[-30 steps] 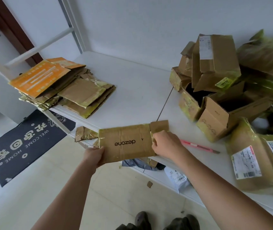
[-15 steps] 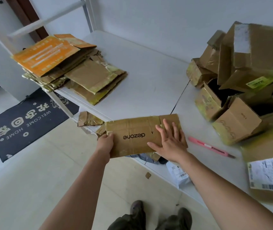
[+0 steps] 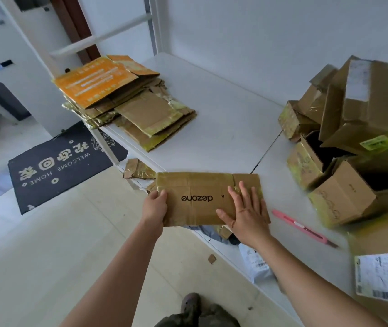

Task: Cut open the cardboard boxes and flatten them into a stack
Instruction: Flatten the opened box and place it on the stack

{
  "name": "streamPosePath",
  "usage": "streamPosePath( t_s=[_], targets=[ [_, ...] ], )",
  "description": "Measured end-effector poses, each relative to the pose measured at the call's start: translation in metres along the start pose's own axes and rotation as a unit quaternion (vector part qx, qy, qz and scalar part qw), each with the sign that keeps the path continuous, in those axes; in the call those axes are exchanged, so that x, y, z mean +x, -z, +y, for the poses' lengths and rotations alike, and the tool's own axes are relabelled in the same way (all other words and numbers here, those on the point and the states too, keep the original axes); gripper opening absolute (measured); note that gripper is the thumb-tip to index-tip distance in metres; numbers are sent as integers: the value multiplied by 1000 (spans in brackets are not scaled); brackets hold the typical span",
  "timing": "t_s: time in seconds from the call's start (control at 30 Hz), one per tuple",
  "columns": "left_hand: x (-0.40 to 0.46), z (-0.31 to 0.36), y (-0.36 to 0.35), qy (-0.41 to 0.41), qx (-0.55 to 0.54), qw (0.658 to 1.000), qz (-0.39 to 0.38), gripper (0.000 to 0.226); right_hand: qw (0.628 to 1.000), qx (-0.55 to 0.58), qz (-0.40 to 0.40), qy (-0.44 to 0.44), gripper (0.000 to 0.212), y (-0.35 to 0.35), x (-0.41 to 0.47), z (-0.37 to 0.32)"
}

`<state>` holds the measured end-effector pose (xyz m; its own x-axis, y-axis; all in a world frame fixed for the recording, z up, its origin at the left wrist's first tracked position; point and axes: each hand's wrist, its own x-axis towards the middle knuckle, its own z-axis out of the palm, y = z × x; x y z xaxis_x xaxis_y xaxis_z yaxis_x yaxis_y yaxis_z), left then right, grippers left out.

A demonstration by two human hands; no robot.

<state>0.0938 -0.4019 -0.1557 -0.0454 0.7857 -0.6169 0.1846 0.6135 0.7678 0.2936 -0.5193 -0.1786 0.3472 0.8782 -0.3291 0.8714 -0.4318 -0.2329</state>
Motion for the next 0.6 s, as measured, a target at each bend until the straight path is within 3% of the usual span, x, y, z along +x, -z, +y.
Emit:
streamPosePath(
  t_s=[0.13,0.27,0.4,0.47,0.53,0.6],
  targets=[
    [-15,31,14,-20,-85,996,23,21,985,95,146,-16,63,24,-5,-28],
    [-11,68,23,-12,-184,982,31,22,946,208,247,24,64,72,13,-74],
    [5,87,31,52,-278,959,23,19,916,293,252,110,69,92,24,-116],
    [15,92,33,66,-302,951,-1,26,910,333,199,148,71,96,30,-133],
    [26,98,34,65,-303,950,-28,26,903,379,149,140,77,99,40,-149],
    [38,109,40,64,-292,953,-56,23,900,393,158,100,81,101,54,-164]
  ],
)
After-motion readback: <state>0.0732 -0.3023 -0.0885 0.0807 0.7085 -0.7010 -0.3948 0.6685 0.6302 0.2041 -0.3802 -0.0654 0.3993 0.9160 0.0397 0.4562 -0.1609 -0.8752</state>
